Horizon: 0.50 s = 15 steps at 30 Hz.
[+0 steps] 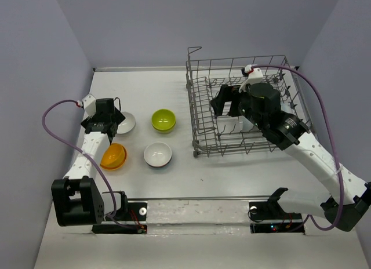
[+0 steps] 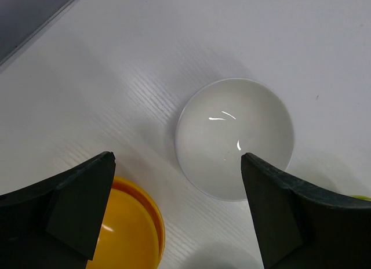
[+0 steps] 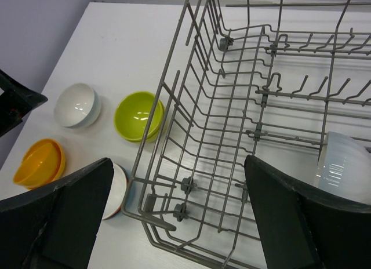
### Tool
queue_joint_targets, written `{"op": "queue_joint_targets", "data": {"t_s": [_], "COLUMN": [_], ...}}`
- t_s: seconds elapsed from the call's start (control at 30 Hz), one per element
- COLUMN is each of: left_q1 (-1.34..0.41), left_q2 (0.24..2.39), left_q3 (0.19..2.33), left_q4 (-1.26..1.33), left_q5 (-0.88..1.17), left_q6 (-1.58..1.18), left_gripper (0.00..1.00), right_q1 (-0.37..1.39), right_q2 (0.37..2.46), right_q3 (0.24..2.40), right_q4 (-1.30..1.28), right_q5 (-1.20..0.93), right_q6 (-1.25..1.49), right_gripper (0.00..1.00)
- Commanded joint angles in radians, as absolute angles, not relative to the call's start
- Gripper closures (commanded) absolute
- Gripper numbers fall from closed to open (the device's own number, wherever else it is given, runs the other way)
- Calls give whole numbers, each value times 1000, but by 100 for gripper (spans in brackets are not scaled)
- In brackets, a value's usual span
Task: Load the bowls into the dish rack
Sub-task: Pick up the bowl from the center of the board.
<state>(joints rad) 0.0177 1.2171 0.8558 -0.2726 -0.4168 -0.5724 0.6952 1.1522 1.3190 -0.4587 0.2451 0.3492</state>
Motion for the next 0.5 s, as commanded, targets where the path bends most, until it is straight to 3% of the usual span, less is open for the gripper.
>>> {"op": "queue_joint_targets", "data": {"t_s": [0.0,0.23,0.47], "left_q1": [37,58,80], "left_q2": [1210,1250,1321], "left_q3": [838,815,807], "left_q4": [-233,-206,-183], "left_q5": [-428,-414,-356], "left_q6": [-592,-574,-572], "left_gripper": [1,7,25], "right_q1": [699,699,699], "right_q2": [1126,1104,1124], "right_q3": [1345,1312,1302], "right_q4": [-440,-425,-410], "right_q5": [238,261,256], "right_q6": [334,330,325], "right_gripper": [0,0,0]}}
